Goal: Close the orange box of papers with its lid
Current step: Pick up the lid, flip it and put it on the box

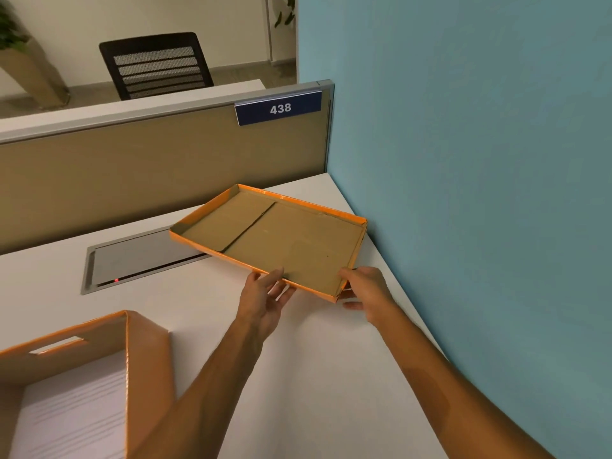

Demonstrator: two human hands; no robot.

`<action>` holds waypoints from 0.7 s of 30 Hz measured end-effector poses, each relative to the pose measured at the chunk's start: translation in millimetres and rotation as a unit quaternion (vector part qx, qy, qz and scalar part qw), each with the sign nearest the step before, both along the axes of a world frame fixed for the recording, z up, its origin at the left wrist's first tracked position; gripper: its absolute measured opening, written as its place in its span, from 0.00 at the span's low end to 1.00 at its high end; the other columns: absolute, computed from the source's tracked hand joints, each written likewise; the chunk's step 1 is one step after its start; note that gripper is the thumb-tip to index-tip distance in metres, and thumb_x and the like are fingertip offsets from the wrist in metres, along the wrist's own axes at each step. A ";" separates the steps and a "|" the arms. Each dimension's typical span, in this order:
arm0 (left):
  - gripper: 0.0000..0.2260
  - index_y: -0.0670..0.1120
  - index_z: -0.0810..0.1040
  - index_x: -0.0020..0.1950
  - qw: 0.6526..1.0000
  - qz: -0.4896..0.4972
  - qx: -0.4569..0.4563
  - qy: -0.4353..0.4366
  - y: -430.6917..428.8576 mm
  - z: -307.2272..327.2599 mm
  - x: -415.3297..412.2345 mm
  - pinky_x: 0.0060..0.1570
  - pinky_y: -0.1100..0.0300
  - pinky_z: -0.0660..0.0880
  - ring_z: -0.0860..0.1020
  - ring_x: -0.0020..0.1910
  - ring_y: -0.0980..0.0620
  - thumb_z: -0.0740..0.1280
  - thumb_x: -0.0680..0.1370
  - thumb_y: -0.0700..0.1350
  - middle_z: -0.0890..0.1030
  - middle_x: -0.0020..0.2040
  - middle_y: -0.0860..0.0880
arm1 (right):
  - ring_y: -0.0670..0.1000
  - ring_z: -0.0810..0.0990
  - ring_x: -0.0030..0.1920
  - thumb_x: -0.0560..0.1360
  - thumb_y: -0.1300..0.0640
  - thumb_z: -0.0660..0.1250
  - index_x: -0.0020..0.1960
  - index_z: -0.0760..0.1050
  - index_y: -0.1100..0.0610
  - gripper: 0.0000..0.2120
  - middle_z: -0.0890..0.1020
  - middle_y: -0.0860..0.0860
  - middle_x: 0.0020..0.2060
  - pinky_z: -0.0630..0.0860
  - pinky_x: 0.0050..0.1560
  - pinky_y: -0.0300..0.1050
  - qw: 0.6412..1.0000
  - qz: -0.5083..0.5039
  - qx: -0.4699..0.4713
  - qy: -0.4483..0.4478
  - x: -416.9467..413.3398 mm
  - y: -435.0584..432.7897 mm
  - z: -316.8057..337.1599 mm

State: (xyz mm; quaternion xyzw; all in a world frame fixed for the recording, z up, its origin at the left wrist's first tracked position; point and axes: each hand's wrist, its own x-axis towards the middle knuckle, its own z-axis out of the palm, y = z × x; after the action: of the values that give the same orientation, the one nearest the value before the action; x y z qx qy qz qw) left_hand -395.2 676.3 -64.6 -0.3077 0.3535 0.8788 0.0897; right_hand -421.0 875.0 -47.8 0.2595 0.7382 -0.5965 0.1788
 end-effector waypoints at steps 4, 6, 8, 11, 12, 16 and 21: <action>0.25 0.48 0.73 0.68 0.999 0.013 -0.043 0.012 -2.0 11.3 19.9 0.49 0.46 0.82 0.83 0.55 0.41 0.72 0.73 0.34 0.83 0.58 0.42 | 0.53 0.76 0.56 0.74 0.49 0.68 0.62 0.74 0.54 0.19 0.76 0.52 0.57 0.76 0.53 0.52 0.926 0.092 0.283 0.232 38.2 4.2 15.2; 0.25 0.49 0.73 0.67 0.997 0.021 -0.069 0.024 -0.5 21.0 29.2 0.50 0.46 0.81 0.82 0.56 0.41 0.73 0.72 0.34 0.84 0.58 0.43 | 0.52 0.74 0.59 0.74 0.47 0.69 0.64 0.73 0.53 0.21 0.76 0.51 0.60 0.75 0.55 0.50 0.880 0.145 0.301 0.338 58.4 -0.1 23.3; 0.23 0.50 0.74 0.64 0.994 0.023 -0.101 0.045 2.5 32.6 38.9 0.48 0.48 0.81 0.83 0.55 0.42 0.74 0.72 0.36 0.85 0.55 0.45 | 0.53 0.74 0.59 0.72 0.44 0.72 0.65 0.74 0.55 0.25 0.77 0.53 0.60 0.75 0.55 0.50 0.822 0.215 0.348 0.397 75.1 -8.9 28.5; 0.23 0.51 0.73 0.63 0.986 0.025 -0.148 0.071 10.2 53.4 53.8 0.44 0.52 0.82 0.84 0.53 0.45 0.75 0.72 0.38 0.86 0.51 0.49 | 0.58 0.80 0.56 0.68 0.45 0.77 0.62 0.78 0.58 0.28 0.81 0.57 0.57 0.78 0.53 0.52 0.740 0.270 0.424 0.447 90.9 -26.3 30.9; 0.24 0.51 0.72 0.64 0.983 0.030 -0.166 0.077 12.8 60.3 58.4 0.43 0.53 0.82 0.84 0.52 0.45 0.75 0.72 0.38 0.86 0.52 0.48 | 0.58 0.81 0.55 0.67 0.46 0.78 0.61 0.79 0.58 0.27 0.82 0.57 0.56 0.78 0.53 0.54 0.729 0.275 0.434 0.453 94.6 -32.1 31.4; 0.25 0.49 0.71 0.65 0.967 0.060 -0.225 0.107 20.3 88.9 76.6 0.42 0.53 0.83 0.83 0.52 0.44 0.75 0.71 0.38 0.82 0.56 0.46 | 0.57 0.83 0.51 0.68 0.50 0.78 0.57 0.81 0.59 0.21 0.84 0.56 0.52 0.80 0.53 0.55 0.730 0.250 0.418 0.478 104.7 -50.2 36.2; 0.28 0.49 0.71 0.65 0.936 0.082 -0.301 0.164 19.8 125.7 100.2 0.50 0.47 0.82 0.83 0.53 0.44 0.78 0.68 0.42 0.82 0.56 0.45 | 0.58 0.84 0.48 0.77 0.51 0.66 0.54 0.81 0.62 0.15 0.85 0.59 0.48 0.82 0.50 0.57 0.727 0.169 0.360 0.560 118.1 -66.7 54.8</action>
State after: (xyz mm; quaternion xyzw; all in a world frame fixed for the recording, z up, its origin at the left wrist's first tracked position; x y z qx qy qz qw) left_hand -295.1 696.0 61.0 -0.1999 0.5846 0.7740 -0.1383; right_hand -302.9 808.3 7.0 -0.2062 0.8951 -0.2831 -0.2758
